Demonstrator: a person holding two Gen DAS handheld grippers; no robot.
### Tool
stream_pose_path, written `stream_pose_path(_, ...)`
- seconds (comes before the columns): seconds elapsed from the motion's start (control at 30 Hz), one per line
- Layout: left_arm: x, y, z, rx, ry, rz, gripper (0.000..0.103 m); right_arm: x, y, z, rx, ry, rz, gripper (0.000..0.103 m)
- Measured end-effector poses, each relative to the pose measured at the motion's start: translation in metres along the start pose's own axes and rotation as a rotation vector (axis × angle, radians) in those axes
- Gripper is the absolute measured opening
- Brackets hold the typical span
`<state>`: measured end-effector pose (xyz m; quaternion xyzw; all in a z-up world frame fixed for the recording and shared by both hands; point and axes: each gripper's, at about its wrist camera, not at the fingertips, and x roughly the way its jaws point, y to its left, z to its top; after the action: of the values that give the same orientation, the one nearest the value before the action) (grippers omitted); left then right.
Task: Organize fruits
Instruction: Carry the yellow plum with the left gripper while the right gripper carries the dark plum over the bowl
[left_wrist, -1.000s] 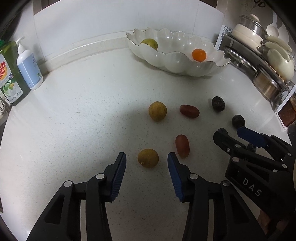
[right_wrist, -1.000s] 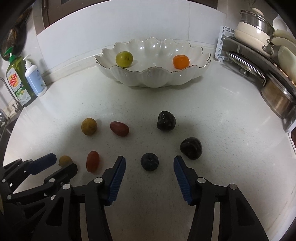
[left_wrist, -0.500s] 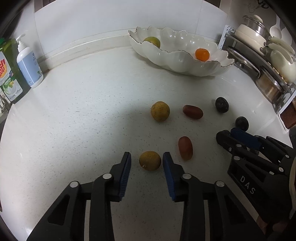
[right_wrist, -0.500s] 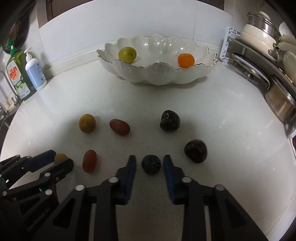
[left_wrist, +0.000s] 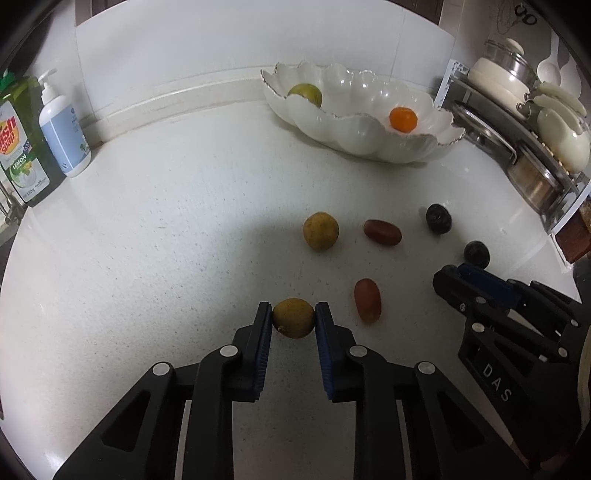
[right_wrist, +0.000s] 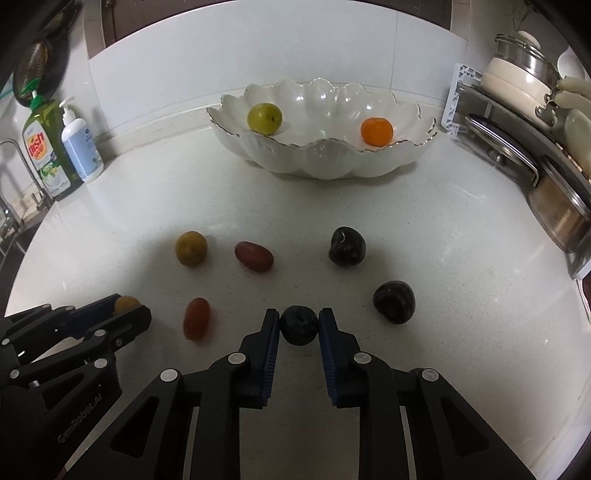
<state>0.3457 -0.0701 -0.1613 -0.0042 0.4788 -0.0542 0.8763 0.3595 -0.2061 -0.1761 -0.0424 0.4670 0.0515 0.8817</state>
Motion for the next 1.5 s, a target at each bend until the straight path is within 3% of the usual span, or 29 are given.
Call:
stream_pose_path(0.87,-0.075,-0.003,0.023,0.032,-0.202,-0.032,0.024,-0.076,0.011,0.019,0.017,-0.178,-0.022,0.023)
stream_pose_path(1.5,-0.111,-0.011,0.064,0.085,-0.356,-0.035,0.024,-0.107,0.013,0.06,0.021,-0.312,-0.037,0.023)
